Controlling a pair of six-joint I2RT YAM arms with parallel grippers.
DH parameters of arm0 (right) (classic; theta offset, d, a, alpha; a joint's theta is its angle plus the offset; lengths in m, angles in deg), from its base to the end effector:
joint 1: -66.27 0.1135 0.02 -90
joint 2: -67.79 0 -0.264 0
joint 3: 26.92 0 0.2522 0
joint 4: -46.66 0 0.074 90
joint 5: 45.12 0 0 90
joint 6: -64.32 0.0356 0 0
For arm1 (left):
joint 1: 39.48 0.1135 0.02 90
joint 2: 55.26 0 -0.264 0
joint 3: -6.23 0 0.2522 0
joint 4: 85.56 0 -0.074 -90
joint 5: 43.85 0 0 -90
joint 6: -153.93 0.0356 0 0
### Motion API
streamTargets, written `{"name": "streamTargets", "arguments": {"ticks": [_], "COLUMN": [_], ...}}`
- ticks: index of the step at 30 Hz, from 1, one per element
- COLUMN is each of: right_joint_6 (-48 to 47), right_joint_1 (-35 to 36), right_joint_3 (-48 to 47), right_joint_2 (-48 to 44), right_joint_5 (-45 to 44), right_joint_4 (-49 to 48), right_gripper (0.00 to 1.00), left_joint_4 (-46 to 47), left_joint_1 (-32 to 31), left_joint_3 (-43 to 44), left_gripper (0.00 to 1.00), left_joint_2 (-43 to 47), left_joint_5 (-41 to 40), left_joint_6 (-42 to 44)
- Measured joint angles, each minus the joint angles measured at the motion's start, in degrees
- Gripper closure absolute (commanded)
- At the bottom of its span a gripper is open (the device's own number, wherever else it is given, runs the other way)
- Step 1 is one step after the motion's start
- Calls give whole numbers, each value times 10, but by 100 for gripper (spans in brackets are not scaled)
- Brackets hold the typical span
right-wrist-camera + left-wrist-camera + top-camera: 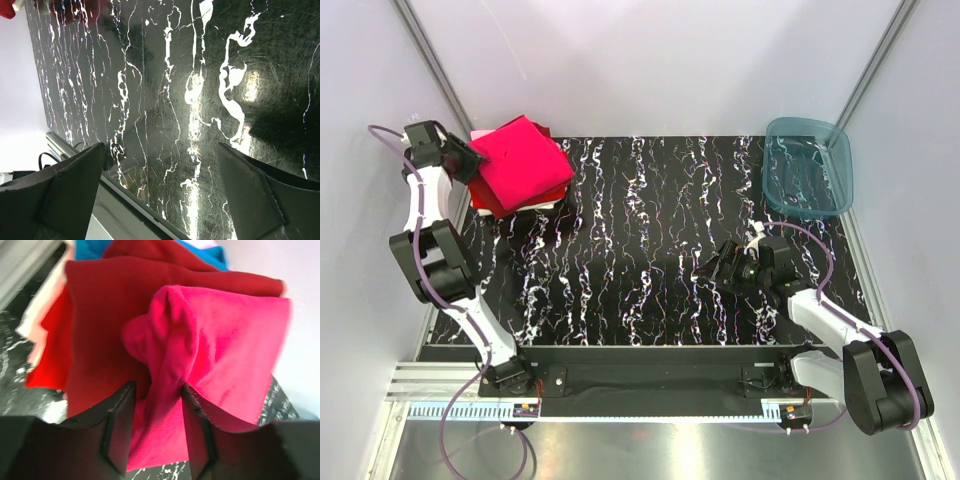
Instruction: Fold and stack the t-shirts
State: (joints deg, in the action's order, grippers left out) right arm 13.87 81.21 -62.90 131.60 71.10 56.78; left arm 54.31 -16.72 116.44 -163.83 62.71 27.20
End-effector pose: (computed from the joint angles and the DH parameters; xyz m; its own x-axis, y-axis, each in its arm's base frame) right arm 0.1989 0.0693 0.1675 -0.8198 0.3725 -0.4350 -0.0595 0.7000 0.7116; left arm 0.4104 0.1612 0.3037 -0.3612 -0.7732 -0.5212 -0.4756 0.6336 -0.6103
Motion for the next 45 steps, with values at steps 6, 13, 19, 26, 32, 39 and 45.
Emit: {"name": "streamTargets", "arguments": {"ticks": [6, 13, 19, 26, 32, 39, 45], "right_joint_6": [0, 0, 0, 0, 0, 0, 0], "right_joint_1": [-1, -1, -2, -4, -5, -7, -7], "right_joint_3": [0, 0, 0, 0, 0, 0, 0], "right_joint_2": [0, 0, 0, 0, -1, -14, -18], "right_joint_5": [0, 0, 1, 4, 4, 4, 4], "right_joint_4": [0, 0, 0, 0, 0, 0, 0], "right_gripper": [0, 0, 0, 0, 0, 0, 0], "left_joint_4": [-58, -72, -76, -78, -71, -30, 122], "left_joint_1": [0, 1, 0, -5, -16, -60, -92], "left_joint_3": [58, 28, -1, -31, -141, -293, -492], "left_gripper": [41, 9, 1, 1, 1, 1, 1], "left_joint_2": [-34, -7, 62, 149, 280, 513, 695], "left_joint_5": [-31, -55, -71, -98, -122, -109, -58], "left_joint_6": [14, 27, 27, 26, 29, 76, 115]}}
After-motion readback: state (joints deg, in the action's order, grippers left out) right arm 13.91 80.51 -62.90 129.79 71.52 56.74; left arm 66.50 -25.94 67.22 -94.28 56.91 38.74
